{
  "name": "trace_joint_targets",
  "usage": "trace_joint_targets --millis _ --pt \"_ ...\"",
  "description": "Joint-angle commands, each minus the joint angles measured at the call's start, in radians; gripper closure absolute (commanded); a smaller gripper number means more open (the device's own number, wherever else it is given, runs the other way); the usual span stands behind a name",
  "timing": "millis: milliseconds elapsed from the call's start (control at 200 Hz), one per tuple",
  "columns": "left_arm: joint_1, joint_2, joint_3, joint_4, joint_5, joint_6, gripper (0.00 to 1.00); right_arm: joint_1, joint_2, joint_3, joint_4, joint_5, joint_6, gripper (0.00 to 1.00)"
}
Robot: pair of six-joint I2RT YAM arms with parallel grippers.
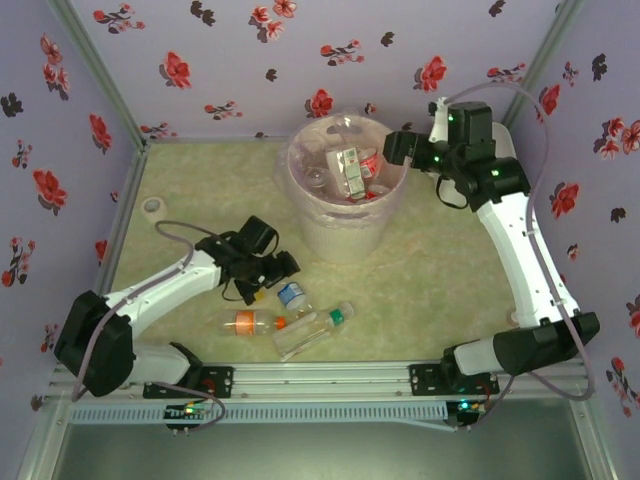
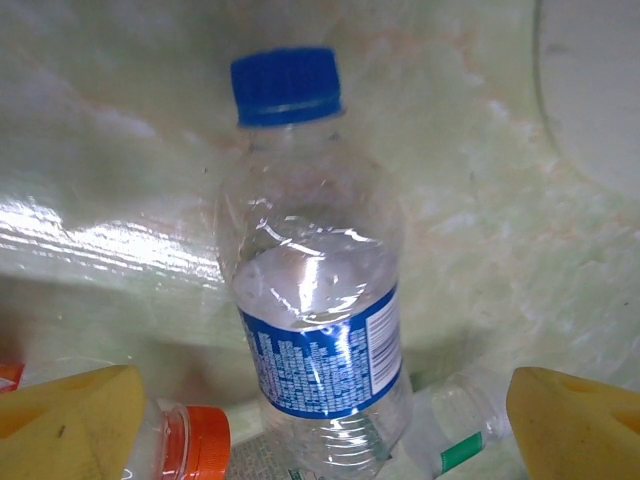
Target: Put the plastic bottles in the bin
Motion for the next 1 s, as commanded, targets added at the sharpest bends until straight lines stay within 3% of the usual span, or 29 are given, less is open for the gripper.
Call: trace_joint_targets --millis 0,260,500,880,945,995 --pt "-0.025 0.022 -0.037 0.081 0.007 -0.084 0.06 -0.019 -0.039 -0.012 -0.005 0.019 -0.024 0.02" --pt "-0.029 0.155 -0.021 0.185 0.044 -0.028 0.15 -0.041 -0.084 -0.083 0.066 -0.028 0.010 0.01" --pt "-0.014 0.245 0.041 0.217 0.074 0.004 0.29 -0.083 -0.135 -0.100 0.049 -0.006 -0.003 0.01" --pt "0.105 0.151 0.117 0.135 0.045 0.074 0.52 -0.094 -0.112 -0.060 0.065 -0.018 0.017 0.02" --pt "0.114 0.141 0.121 0.120 0.046 0.077 0.51 -0.094 -0.108 -0.051 0.065 -0.018 0.016 0.02" --pt "0.109 0.144 0.124 0.110 0.062 0.078 0.40 -0.095 -0.104 -0.050 0.065 -0.013 0.016 0.02"
